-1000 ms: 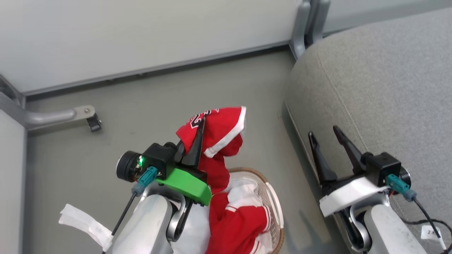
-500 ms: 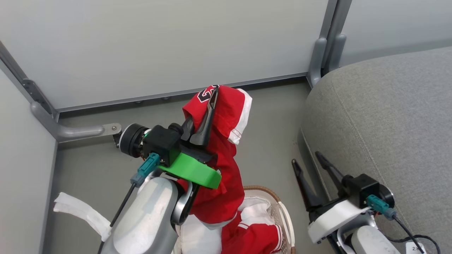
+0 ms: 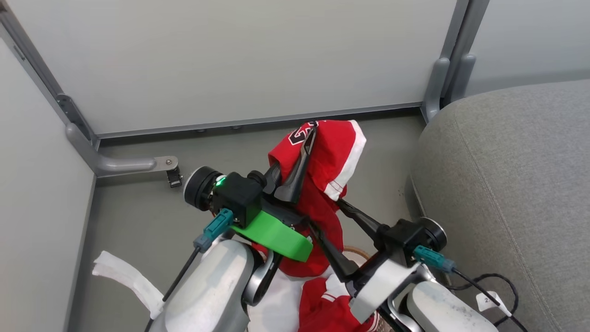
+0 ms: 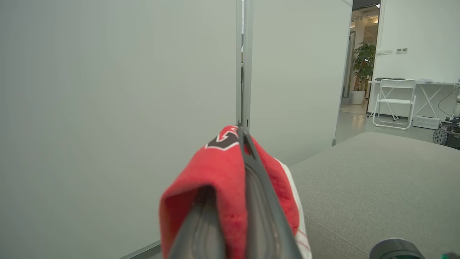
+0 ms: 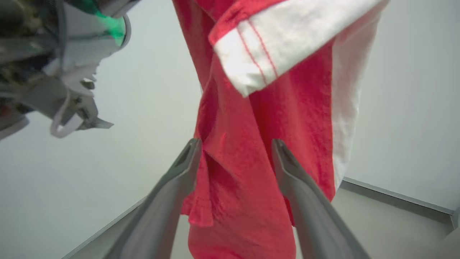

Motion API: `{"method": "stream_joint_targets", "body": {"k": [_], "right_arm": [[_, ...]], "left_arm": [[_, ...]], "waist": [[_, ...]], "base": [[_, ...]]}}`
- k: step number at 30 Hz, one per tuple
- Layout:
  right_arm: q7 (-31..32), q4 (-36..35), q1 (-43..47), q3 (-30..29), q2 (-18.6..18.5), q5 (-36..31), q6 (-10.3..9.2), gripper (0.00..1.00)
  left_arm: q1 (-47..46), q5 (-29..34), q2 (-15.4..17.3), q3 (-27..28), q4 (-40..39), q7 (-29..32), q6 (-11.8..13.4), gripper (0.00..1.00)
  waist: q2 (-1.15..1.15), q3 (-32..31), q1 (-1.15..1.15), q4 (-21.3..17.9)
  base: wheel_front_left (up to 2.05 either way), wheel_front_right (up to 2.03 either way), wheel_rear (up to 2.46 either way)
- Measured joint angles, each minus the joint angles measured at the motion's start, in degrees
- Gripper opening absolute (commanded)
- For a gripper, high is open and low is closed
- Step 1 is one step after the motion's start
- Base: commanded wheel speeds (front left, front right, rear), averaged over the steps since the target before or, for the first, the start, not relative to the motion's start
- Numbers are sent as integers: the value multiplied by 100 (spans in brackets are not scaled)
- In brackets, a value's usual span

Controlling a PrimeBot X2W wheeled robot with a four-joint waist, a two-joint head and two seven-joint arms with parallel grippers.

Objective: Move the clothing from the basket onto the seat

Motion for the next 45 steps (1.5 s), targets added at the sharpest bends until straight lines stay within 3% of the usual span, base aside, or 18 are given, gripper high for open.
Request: {"method": "stream_joint_targets", "body": {"k": [10, 12, 17, 18, 19, 20, 29, 45], "right_arm": [[0, 1183, -596, 203, 336, -293, 0, 100], [0, 1430, -622, 280, 386, -265, 0, 0], [0, 1604, -657, 219, 453, -73, 1, 0], [0, 1573, -639, 178, 454, -68, 1, 0], [0, 1526, -586, 98, 442, -51, 0, 0], [-1, 1481, -513, 32, 423, -31, 1, 0], [0, 944, -100, -347, 86, 24, 1, 0], [0, 303, 139, -1496, 29, 469, 1, 0]], "left_arm": [[-119, -341, 1, -561, -79, 0, 84, 0], [-129, -375, 1, -647, -88, 0, 93, 0], [-130, -412, 1, -651, -51, 0, 171, 0], [-130, -411, 1, -624, -43, 0, 190, 9], [-130, -404, 1, -571, -40, 1, 219, 47], [-127, -392, 1, -506, -33, 0, 246, 100], [75, -250, 1, -80, 233, -1, 256, 100], [305, -14, -5, 269, 443, -1, 148, 100]], "waist": [[0, 4, 0, 310], [0, 6, 0, 373], [0, 18, 0, 455], [0, 21, 0, 443], [0, 25, 0, 414], [0, 29, 0, 376], [0, 76, 0, -313], [0, 376, 0, -2286]], "base": [[0, 0, 0], [0, 0, 0], [0, 0, 0], [0, 0, 0], [0, 0, 0], [0, 0, 0], [0, 0, 0], [0, 0, 0]]}}
